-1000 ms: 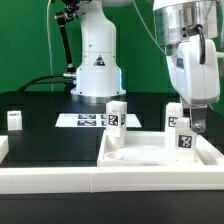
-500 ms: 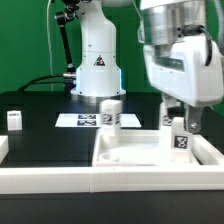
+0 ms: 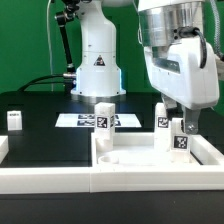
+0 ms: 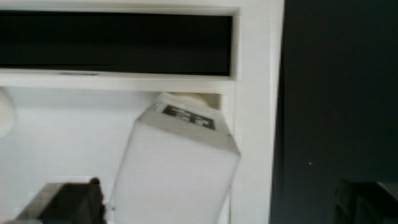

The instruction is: Assemble square table

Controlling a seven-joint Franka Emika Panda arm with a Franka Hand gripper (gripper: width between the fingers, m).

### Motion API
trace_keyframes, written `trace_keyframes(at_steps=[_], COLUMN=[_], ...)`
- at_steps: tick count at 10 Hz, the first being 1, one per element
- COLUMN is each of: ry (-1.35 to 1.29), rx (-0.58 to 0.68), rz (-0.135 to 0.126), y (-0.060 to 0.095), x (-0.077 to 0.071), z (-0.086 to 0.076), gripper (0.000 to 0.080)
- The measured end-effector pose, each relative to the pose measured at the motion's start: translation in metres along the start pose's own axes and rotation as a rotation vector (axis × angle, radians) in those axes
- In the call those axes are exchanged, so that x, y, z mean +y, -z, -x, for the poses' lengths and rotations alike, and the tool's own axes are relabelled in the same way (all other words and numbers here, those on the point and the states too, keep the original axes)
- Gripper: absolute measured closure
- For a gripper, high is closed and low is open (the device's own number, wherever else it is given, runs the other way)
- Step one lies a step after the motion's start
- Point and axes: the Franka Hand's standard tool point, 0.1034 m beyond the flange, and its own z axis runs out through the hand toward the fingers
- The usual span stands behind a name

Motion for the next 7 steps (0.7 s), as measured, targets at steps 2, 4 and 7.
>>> trace_keyframes(at_steps=[2,4,7], ry=[0.027,0.101,0.161], rx=[-0.010,-0.014,-0.017], rz=[0.014,-0.002,-0.006], y=[0.002,0.011,0.015], x=[0.001,0.003,0.007], z=[-0.003,-0.005,-0.013], gripper=[0.0150,0.0150,0.0150])
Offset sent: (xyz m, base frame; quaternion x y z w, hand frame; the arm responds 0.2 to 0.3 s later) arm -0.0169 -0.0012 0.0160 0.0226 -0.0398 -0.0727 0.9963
